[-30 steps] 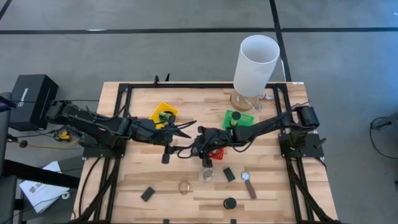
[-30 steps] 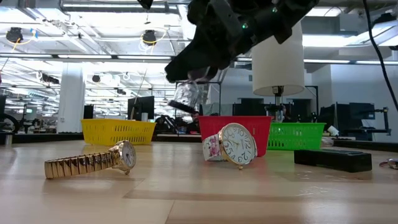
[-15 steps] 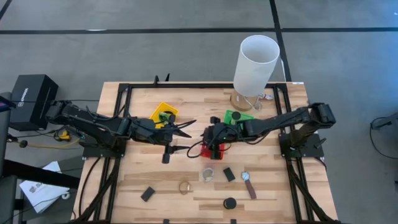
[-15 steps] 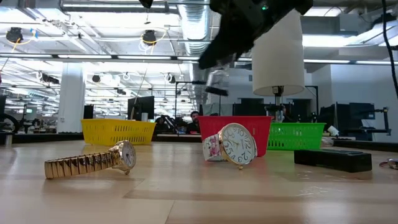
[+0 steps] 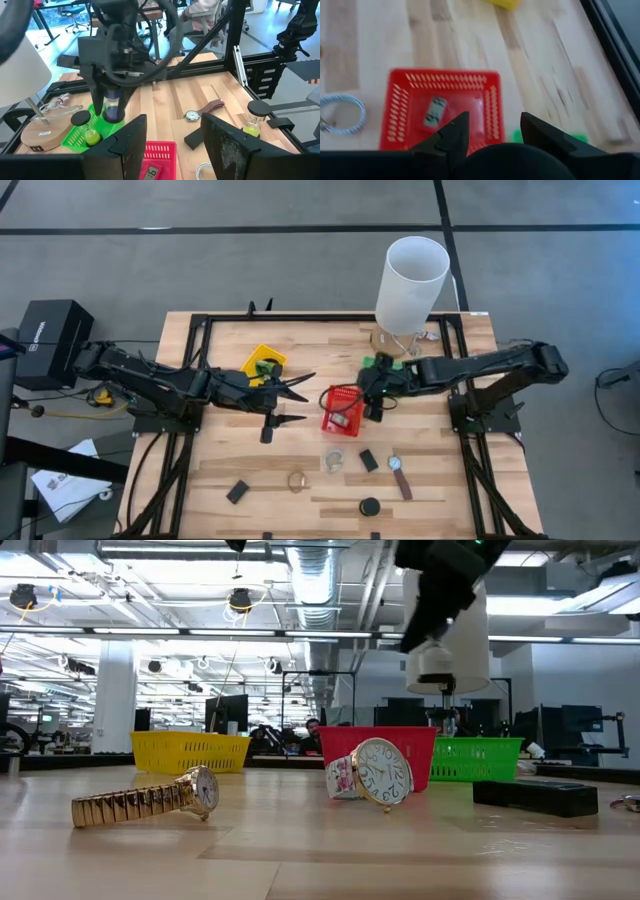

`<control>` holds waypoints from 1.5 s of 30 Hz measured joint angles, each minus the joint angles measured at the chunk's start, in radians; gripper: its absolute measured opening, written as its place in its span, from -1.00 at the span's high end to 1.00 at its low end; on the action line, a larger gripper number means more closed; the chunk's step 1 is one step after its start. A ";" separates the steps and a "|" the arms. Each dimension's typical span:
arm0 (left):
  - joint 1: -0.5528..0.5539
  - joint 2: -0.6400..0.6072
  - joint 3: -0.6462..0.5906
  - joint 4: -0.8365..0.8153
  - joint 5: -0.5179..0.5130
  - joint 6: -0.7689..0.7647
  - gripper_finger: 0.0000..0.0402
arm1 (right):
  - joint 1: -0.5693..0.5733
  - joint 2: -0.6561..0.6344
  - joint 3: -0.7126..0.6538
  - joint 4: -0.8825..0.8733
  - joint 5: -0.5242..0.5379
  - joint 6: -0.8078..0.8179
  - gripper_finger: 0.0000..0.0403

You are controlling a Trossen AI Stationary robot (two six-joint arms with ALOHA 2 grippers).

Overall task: Pick & Place Office items
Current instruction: Put the top left black hourglass into the green bin

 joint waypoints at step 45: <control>0.000 0.000 0.000 0.031 0.000 0.000 0.10 | -0.328 -0.109 -0.401 0.238 -0.225 -0.010 0.18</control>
